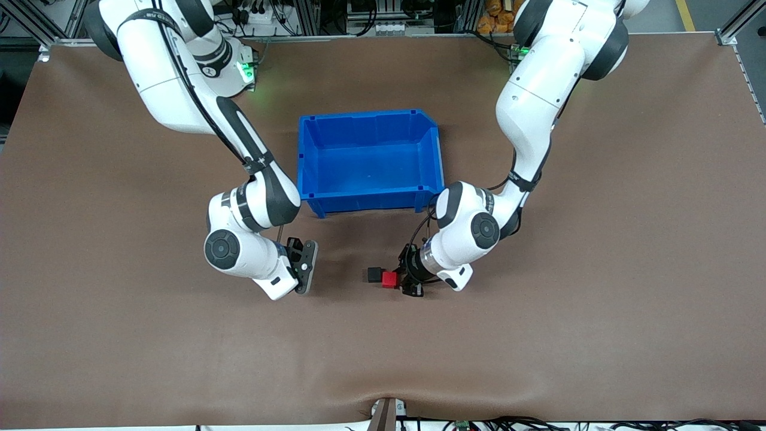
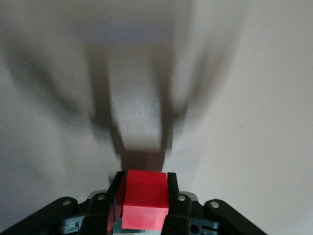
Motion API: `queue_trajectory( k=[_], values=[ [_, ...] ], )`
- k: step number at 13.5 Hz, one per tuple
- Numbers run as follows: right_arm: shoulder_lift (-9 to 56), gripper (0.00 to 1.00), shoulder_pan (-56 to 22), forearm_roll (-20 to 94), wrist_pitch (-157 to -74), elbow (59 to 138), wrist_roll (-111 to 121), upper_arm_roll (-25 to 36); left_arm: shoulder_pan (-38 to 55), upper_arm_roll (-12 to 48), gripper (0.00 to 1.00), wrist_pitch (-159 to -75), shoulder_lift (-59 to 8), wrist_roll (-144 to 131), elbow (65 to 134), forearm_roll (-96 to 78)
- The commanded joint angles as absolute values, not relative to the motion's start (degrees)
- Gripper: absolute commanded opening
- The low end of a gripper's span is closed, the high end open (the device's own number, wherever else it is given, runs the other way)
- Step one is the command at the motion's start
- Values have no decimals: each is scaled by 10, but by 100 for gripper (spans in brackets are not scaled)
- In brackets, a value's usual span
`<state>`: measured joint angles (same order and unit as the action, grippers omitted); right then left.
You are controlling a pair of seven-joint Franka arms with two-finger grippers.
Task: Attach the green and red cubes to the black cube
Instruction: 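Press the red cube against the black cube with the left gripper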
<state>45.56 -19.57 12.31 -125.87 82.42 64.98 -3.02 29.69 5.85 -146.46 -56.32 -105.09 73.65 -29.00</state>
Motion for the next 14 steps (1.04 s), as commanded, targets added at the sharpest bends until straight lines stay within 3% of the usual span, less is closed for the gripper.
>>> queue_trajectory(
  k=[1,7,10,11,12,14],
  values=[
    [439,0,-194,130,-1261,843,657,-33,309,52,0,-1473,-568,-1066,734,-300],
    [441,0,-197,130,-1266,843,657,-33,319,53,0,-1499,-588,-1069,733,-301],
    [446,0,-211,131,-1288,843,648,-34,317,54,35,-1499,-587,-1095,732,-307],
    [446,0,-217,133,-1294,842,647,-34,317,54,88,-1500,-587,-1100,732,-307],
    [446,0,-220,133,-1295,839,639,-34,318,53,100,-1500,-585,-1095,732,-302],
    [447,0,-233,133,-1304,838,614,-34,314,51,100,-1499,-576,-1093,732,-297]
  ],
)
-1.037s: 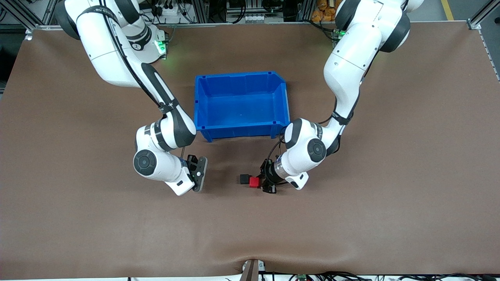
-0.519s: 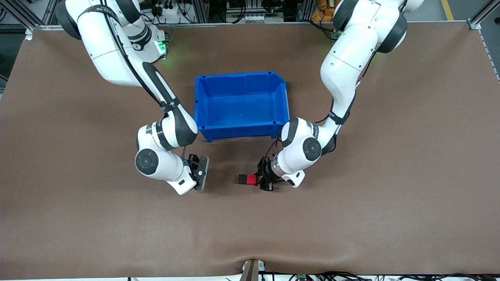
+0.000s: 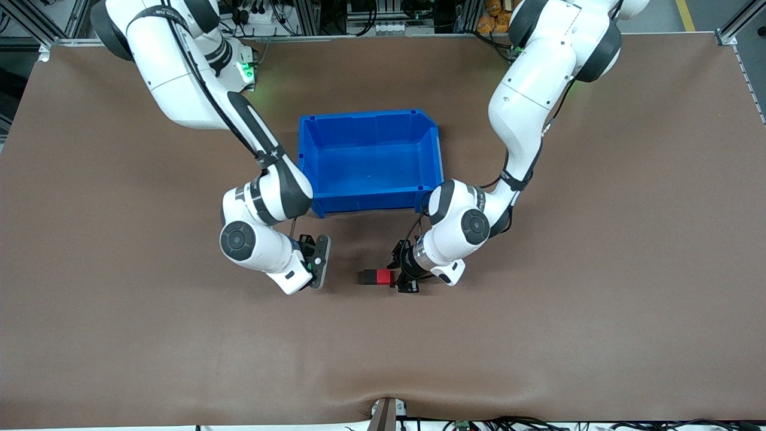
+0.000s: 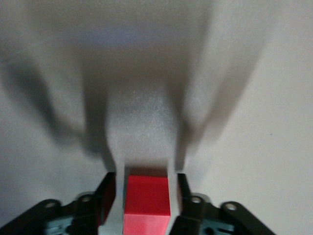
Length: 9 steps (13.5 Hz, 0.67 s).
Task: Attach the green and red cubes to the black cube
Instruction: 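Press the red cube against the black cube with the left gripper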
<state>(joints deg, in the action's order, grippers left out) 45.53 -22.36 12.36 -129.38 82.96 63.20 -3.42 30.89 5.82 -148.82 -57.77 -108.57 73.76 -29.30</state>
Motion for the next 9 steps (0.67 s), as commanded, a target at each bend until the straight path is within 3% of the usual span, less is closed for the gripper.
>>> queue_trajectory(
  k=[1,9],
  values=[
    [448,0,-237,133,-1310,838,606,-34,309,50,100,-1498,-566,-1093,733,-296],
    [485,0,-261,130,-1346,796,551,-34,262,51,100,-1392,-531,-1077,733,-160]
  ],
)
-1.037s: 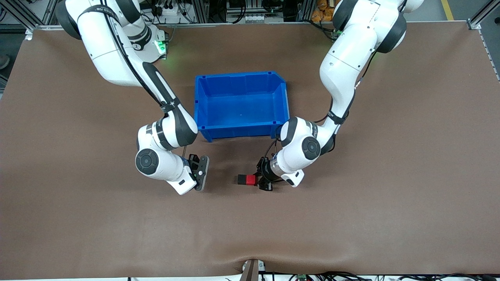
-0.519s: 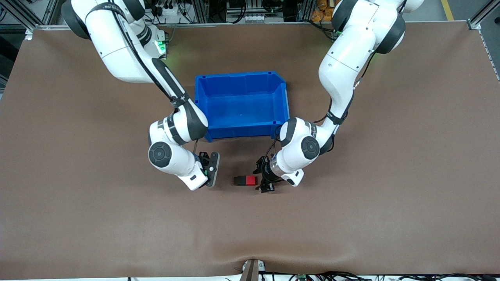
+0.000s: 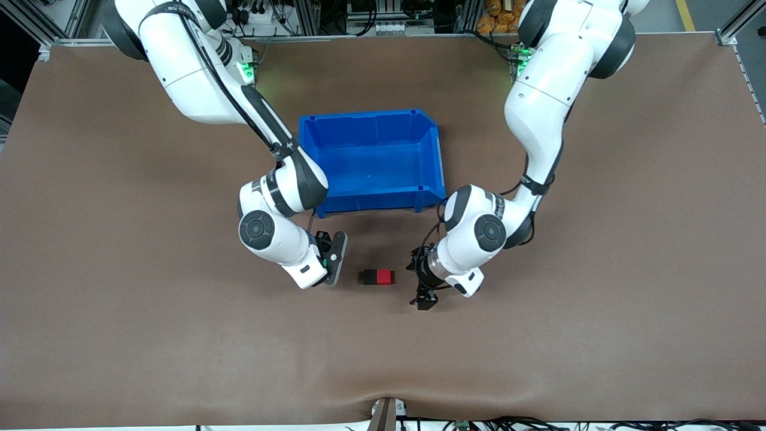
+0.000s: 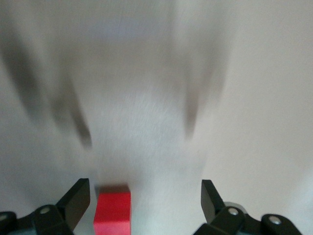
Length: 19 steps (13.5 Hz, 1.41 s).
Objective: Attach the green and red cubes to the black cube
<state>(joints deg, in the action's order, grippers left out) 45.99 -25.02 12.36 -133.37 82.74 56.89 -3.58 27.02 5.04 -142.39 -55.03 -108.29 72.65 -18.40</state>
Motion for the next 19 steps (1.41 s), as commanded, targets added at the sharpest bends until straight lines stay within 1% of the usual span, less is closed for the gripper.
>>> queue_trajectory(
  k=[1,4,8,10,13,16,18,19],
  values=[
    [494,0,-262,131,-1356,791,551,-34,258,51,100,-1373,-525,-1056,733,-156],
    [510,0,-271,129,-1371,775,537,-33,206,58,100,-1303,-498,-972,733,-156],
    [548,0,-287,124,-1368,722,529,-29,176,62,100,-1271,-481,-935,732,-156],
    [548,0,-294,120,-1368,718,522,-26,174,62,100,-1266,-473,-910,732,-159],
    [549,0,-308,117,-1369,718,522,-8,145,63,100,-1230,-445,-888,732,-156],
    [551,1,-310,115,-1371,718,522,-7,125,62,100,-1212,-417,-871,732,-155],
    [551,4,-310,108,-1372,718,522,-7,112,61,100,-1201,-400,-854,732,-154],
    [551,19,-309,106,-1372,719,522,-7,106,58,100,-1192,-392,-832,732,-155]
  ],
)
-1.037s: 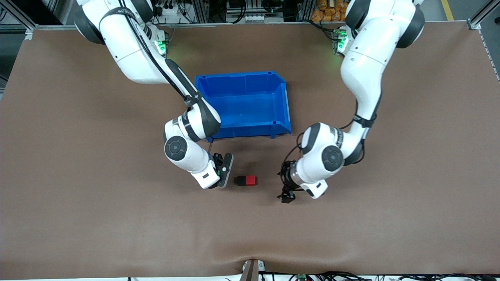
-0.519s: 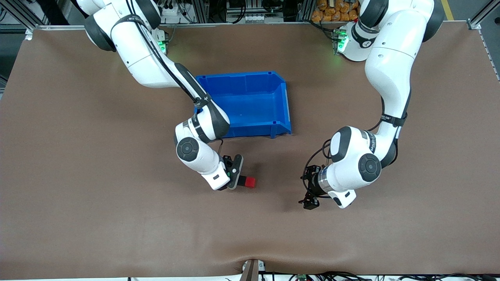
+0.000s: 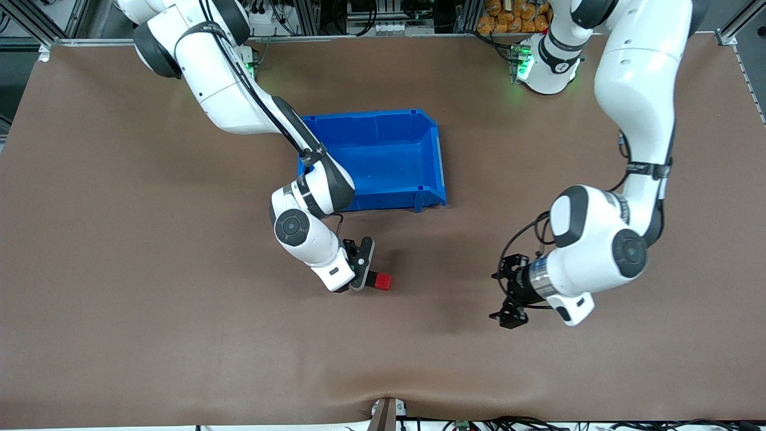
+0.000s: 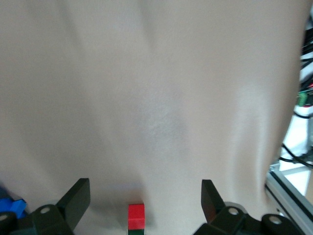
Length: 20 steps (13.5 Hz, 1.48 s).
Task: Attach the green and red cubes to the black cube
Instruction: 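Open the right gripper and lift away while the left gripper holds red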
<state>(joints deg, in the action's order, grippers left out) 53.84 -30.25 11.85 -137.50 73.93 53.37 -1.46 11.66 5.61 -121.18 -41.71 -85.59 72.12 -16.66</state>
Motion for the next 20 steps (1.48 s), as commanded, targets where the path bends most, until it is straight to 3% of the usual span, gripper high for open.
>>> queue_trajectory(
  k=[1,2,13,17,20],
  values=[
    [551,86,-309,105,-1372,719,523,-7,94,57,100,-1180,-386,-798,732,-154],
    [551,100,-310,105,-1372,720,523,-7,79,57,100,-1164,-377,-764,732,-152],
    [549,100,-308,104,-1371,722,524,-7,-13,54,100,-935,-251,-513,732,-11],
    [526,100,-290,107,-1345,727,522,-8,-62,57,100,-901,-197,-399,732,-11],
    [507,100,-279,110,-1293,727,509,-8,-65,57,100,-894,-194,-325,732,-15]
  ],
)
